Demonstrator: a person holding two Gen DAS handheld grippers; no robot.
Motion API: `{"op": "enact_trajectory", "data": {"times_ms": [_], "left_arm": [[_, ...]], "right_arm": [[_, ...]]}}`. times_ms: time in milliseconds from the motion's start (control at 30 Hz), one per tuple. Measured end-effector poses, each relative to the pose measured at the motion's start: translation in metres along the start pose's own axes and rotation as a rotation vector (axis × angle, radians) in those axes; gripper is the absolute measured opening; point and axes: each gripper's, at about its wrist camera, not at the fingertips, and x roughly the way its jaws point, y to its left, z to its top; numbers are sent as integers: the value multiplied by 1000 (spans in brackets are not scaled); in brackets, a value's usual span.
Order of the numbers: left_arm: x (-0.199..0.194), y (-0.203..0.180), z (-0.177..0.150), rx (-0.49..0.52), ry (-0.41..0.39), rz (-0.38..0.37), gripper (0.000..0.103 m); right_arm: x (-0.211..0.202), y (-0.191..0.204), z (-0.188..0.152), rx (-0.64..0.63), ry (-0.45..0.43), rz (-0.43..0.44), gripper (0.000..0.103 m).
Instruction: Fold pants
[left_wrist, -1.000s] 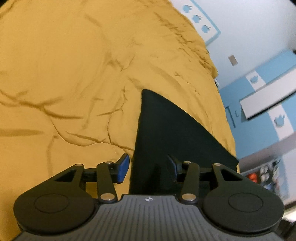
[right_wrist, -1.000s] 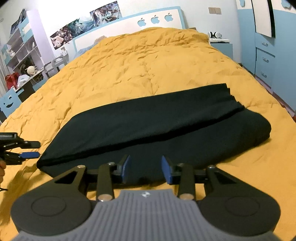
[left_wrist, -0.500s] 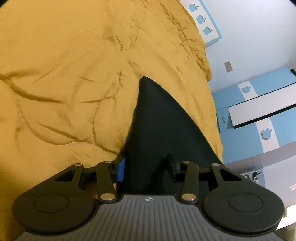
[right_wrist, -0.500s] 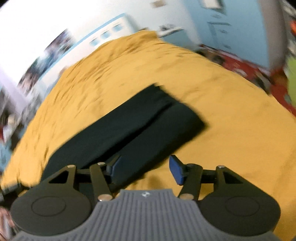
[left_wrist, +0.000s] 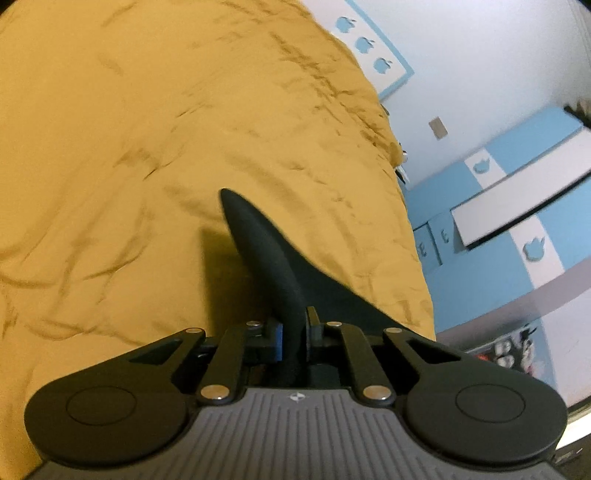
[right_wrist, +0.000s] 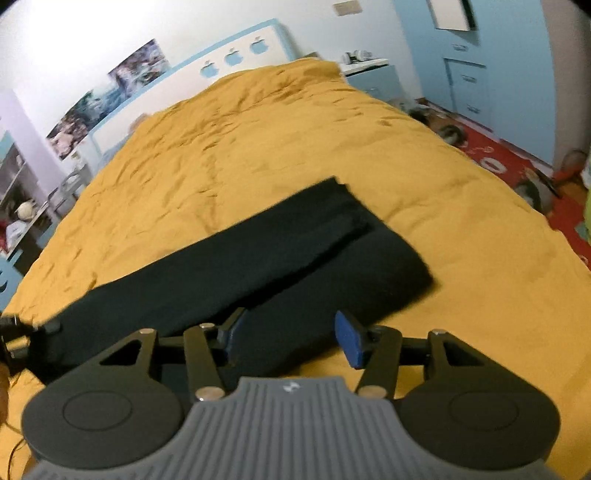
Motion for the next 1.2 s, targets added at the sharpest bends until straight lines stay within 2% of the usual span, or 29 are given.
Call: {"op": "enact_trajectory", "data": {"times_ms": [167, 300, 433, 567, 733, 867, 933, 1033, 1100, 1200], "left_arm": [[2, -68, 1, 107, 10, 23, 9], [21, -119, -13, 177, 46, -15, 9], [56, -142, -31, 177, 107, -63, 9], [98, -147, -53, 164, 183, -61, 9], [135, -131, -68, 128, 305, -37, 10], [147, -127, -67, 80, 375, -61, 19], [144, -127, -63, 83, 373, -76, 20], [129, -128, -57, 86, 350, -123, 30], [116, -131, -50, 119, 318, -139, 41], [96, -130, -40, 171, 256, -129, 42]], "right_arm": [[3, 14, 19, -36, 6, 45, 46], [2, 26, 33, -73, -5, 54, 45], [-3, 32, 43, -108, -20, 48, 45], [-6, 30, 44, -124, -19, 48, 45], [-2, 23, 34, -115, 6, 45, 45], [4, 24, 26, -112, 35, 57, 45], [8, 25, 25, -102, 51, 77, 45], [17, 27, 27, -58, 83, 142, 45], [26, 27, 29, -19, 112, 185, 46], [44, 28, 35, 47, 158, 235, 46]]}}
